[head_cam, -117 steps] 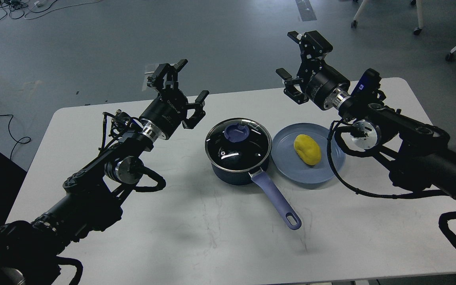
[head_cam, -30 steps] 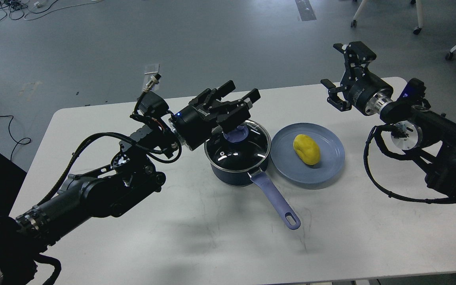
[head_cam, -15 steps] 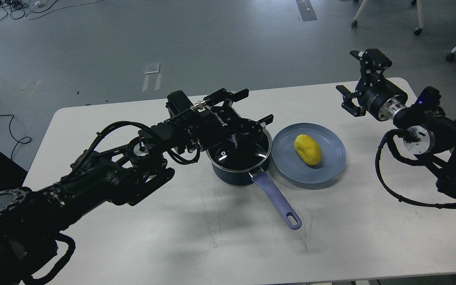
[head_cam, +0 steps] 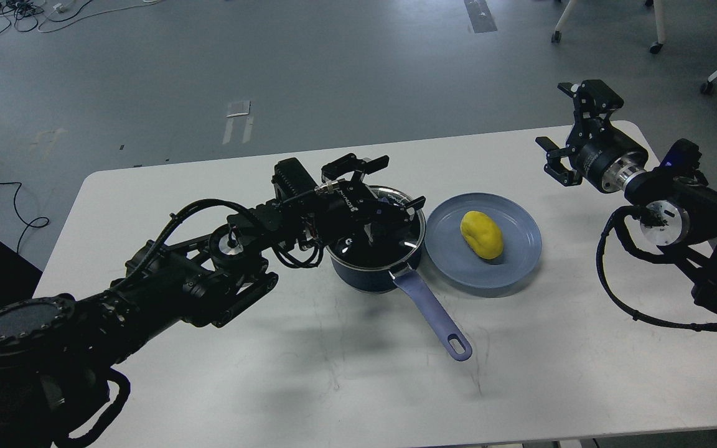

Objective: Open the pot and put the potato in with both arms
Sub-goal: 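Move the left gripper onto the glass lid knob and grasp it, then lift the glass lid off the saucepan with the left gripper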

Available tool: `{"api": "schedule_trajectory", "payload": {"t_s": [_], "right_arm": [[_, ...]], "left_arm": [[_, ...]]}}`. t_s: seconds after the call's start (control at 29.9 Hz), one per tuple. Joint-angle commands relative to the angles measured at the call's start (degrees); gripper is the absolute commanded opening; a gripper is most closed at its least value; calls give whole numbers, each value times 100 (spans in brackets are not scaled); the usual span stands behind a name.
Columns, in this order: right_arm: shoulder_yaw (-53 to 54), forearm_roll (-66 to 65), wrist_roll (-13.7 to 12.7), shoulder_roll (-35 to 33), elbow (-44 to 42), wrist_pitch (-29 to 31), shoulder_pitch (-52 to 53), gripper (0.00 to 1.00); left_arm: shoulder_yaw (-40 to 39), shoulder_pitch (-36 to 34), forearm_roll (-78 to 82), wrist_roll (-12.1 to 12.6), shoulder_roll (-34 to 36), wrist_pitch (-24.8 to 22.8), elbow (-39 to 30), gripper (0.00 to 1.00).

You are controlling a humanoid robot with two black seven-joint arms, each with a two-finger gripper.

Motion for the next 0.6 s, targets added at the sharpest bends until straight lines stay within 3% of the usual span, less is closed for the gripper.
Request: {"api": "schedule_trajectory", "payload": {"t_s": [0.0,0.57], "right_arm": [[6,0,4,1,5,-16,-1,100],[-3,0,21,-25,40,-7,-9,100]], "left_arm": [[7,40,-3,0,90,69,7,99],[16,84,-12,0,143,78,7,98]]}}
